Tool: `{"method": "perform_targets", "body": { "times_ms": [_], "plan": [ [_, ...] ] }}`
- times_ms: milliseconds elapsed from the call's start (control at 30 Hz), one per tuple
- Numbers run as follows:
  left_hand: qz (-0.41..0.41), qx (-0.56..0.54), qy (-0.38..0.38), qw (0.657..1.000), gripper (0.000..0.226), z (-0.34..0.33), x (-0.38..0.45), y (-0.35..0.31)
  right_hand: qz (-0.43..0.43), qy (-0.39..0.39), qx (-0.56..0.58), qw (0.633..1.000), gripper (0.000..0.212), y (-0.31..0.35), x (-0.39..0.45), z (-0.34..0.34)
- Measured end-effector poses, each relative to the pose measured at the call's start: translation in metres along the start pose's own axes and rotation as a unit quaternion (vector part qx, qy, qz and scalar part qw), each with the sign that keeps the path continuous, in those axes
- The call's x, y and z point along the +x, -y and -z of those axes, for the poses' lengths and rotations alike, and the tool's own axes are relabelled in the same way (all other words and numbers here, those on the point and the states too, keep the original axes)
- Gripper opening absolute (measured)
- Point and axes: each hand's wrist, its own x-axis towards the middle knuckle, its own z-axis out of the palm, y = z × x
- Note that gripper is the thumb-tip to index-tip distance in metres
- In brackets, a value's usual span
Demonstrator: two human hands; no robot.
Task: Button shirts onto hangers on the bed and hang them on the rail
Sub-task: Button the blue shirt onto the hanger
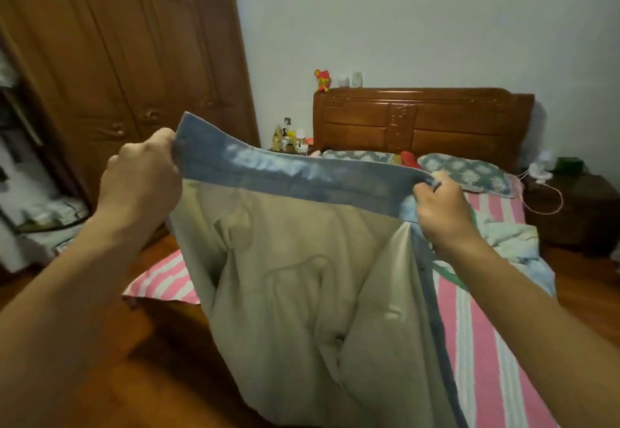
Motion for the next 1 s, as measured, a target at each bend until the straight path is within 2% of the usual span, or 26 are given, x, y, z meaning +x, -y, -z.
{"method": "perform_targets", "body": {
  "times_ms": [67,100,167,200,233,267,300,333,367,433,500,567,633,733,767,833,867,900,933,967,1000],
  "plan": [
    [0.040,-0.082,0.032,0.995,0.005,0.002,0.005,0.038,0.026,0.008,0.018,0.999,0.015,0.014,0.001,-0.056],
    [0.065,-0.186,0.073,0.978,0.007,0.002,0.005,0.051,0.040,-0.006,0.030,0.999,0.014,0.023,0.002,-0.079],
    [0.127,-0.365,0.203,0.899,0.028,-0.005,0.004,0.074,0.065,-0.064,0.064,0.994,0.024,0.036,0.004,-0.117],
    [0.146,-0.388,0.258,0.872,0.039,-0.018,0.003,0.091,0.065,-0.084,0.067,0.992,0.025,0.039,0.008,-0.132],
    [0.159,-0.349,0.279,0.880,0.046,-0.035,0.002,0.112,0.055,-0.077,0.055,0.994,0.020,0.036,0.013,-0.148],
    [0.165,-0.270,0.265,0.911,0.043,-0.052,0.000,0.130,0.034,-0.032,0.012,0.999,0.015,0.030,0.018,-0.163],
    [0.172,-0.145,0.230,0.947,0.035,-0.066,-0.003,0.147,0.017,0.044,-0.052,0.998,0.012,0.021,0.020,-0.178],
    [0.191,-0.019,0.189,0.963,0.030,-0.080,-0.007,0.164,0.023,0.132,-0.110,0.985,0.013,0.009,0.020,-0.193],
    [0.218,0.057,0.144,0.964,0.031,-0.090,-0.011,0.179,0.047,0.208,-0.135,0.968,0.016,0.001,0.016,-0.206],
    [0.285,0.033,0.068,0.956,0.035,-0.105,-0.011,0.194,0.104,0.270,-0.102,0.952,0.026,-0.004,0.006,-0.232],
    [0.358,-0.059,-0.014,0.932,0.036,-0.113,0.007,0.206,0.106,0.256,0.008,0.961,0.027,0.006,-0.004,-0.257],
    [0.366,-0.139,-0.079,0.917,0.035,-0.113,0.033,0.218,0.063,0.206,0.126,0.968,0.025,0.022,0.001,-0.284],
    [0.321,-0.174,-0.127,0.923,0.027,-0.107,0.063,0.215,0.030,0.159,0.200,0.966,0.025,0.041,0.018,-0.308],
    [0.210,-0.167,-0.183,0.946,0.014,-0.120,0.080,0.195,0.025,0.135,0.225,0.965,0.028,0.046,0.042,-0.347],
    [0.187,-0.145,-0.160,0.958,0.017,-0.139,0.074,0.193,0.014,0.135,0.218,0.966,0.028,0.040,0.047,-0.360],
    [0.210,-0.109,-0.019,0.971,0.017,-0.192,0.055,0.190,-0.031,0.121,0.193,0.973,0.030,0.018,0.054,-0.384],
    [0.270,-0.115,0.055,0.954,0.015,-0.219,0.047,0.194,-0.058,0.113,0.181,0.975,0.031,0.006,0.057,-0.394],
    [0.350,-0.149,0.083,0.921,0.011,-0.241,0.043,0.199,-0.084,0.103,0.175,0.976,0.031,-0.006,0.060,-0.400],
    [0.428,-0.195,0.069,0.880,0.008,-0.256,0.042,0.203,-0.106,0.093,0.171,0.975,0.030,-0.016,0.061,-0.404],
    [0.479,-0.229,0.012,0.848,0.011,-0.266,0.043,0.207,-0.123,0.086,0.171,0.974,0.029,-0.023,0.062,-0.406],
    [0.501,-0.242,-0.052,0.830,0.015,-0.270,0.046,0.207,-0.132,0.083,0.173,0.972,0.028,-0.029,0.060,-0.406]
  ]
}}
